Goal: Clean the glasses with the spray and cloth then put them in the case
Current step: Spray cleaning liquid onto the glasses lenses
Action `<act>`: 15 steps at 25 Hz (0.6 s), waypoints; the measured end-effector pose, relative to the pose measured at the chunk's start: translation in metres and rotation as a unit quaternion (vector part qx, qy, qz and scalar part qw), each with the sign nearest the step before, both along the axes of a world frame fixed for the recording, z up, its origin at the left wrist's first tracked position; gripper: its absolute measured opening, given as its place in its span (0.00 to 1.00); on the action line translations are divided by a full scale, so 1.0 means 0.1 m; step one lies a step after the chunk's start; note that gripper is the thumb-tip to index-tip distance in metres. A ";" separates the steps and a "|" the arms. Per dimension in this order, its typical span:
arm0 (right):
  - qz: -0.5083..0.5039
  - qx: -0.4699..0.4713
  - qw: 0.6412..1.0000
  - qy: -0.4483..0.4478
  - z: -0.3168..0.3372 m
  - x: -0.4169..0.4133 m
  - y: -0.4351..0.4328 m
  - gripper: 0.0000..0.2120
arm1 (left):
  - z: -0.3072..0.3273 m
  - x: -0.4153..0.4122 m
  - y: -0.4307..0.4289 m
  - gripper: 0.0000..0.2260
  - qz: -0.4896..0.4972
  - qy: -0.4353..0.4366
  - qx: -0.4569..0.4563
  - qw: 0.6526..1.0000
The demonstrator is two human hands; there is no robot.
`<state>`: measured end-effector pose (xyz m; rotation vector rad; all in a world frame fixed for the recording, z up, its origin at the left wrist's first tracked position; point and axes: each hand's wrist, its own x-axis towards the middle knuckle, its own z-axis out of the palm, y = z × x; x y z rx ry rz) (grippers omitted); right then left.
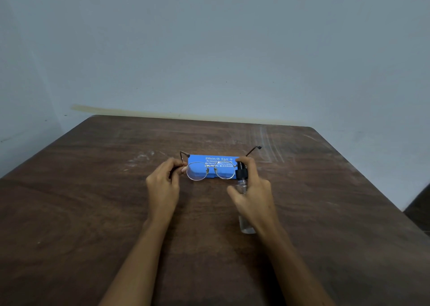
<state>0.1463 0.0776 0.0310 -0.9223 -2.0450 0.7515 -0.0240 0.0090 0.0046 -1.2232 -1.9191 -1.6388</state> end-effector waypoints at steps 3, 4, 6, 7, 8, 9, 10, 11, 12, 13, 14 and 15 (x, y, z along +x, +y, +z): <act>0.002 0.006 1.000 -0.010 -0.01 0.00 0.00 0.30 | -0.01 0.00 0.00 0.07 0.003 0.000 0.000 1.000; 0.002 0.006 1.000 -0.016 -0.02 0.00 0.00 0.31 | -0.01 -0.01 0.00 0.07 0.003 -0.001 0.000 1.000; -0.001 0.009 1.000 -0.023 -0.03 0.01 -0.01 0.31 | -0.01 0.00 0.00 0.07 0.002 0.001 0.002 1.000; -0.004 0.013 1.000 -0.023 -0.03 0.01 -0.01 0.30 | -0.01 -0.01 0.00 0.07 0.002 0.002 0.003 1.000; -0.006 0.015 1.000 -0.020 -0.03 0.01 -0.01 0.29 | -0.01 -0.01 0.00 0.07 0.003 0.003 0.004 1.000; -0.008 0.014 1.000 -0.016 -0.02 0.01 0.00 0.28 | -0.01 -0.01 0.00 0.07 0.003 0.002 0.003 1.000; -0.010 0.012 1.000 -0.014 -0.02 0.01 0.00 0.27 | -0.01 -0.01 0.00 0.07 0.004 0.002 0.002 1.000; -0.012 0.011 1.000 -0.014 -0.02 0.01 0.00 0.27 | -0.01 -0.01 0.00 0.07 0.004 0.001 0.001 1.000; -0.013 0.013 1.000 -0.015 -0.02 0.01 -0.01 0.26 | -0.01 -0.01 0.00 0.07 0.005 0.001 0.001 1.000; -0.013 0.016 1.000 -0.015 -0.02 0.01 -0.01 0.26 | -0.01 -0.01 0.00 0.07 0.005 0.002 0.001 1.000; -0.011 0.018 1.000 -0.013 -0.02 0.01 -0.01 0.26 | -0.01 -0.01 0.00 0.07 0.004 0.002 0.001 1.000; -0.010 0.018 1.000 -0.010 -0.01 0.01 -0.02 0.26 | -0.01 -0.01 0.00 0.07 0.002 0.001 0.002 1.000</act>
